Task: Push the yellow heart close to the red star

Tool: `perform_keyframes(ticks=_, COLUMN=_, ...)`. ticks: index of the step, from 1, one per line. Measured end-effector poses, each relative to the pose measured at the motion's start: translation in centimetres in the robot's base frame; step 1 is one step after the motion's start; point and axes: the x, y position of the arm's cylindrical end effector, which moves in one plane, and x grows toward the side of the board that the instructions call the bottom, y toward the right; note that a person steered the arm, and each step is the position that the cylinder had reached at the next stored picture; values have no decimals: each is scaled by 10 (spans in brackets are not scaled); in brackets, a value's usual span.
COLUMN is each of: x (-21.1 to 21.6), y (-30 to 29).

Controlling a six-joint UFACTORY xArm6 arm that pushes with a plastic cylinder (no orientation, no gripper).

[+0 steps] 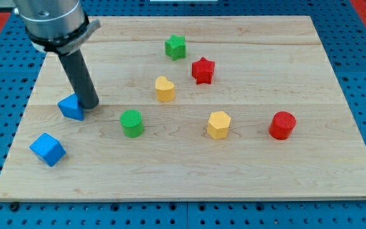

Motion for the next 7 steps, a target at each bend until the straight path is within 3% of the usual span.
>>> perform_keyframes(ticks=1, x=-15, y=-16)
perform_keyframes(ticks=3, x=45, y=-45)
perform_keyframes(ticks=4, x=45, y=-45)
perform_keyframes(ticks=7, x=-11, y=114)
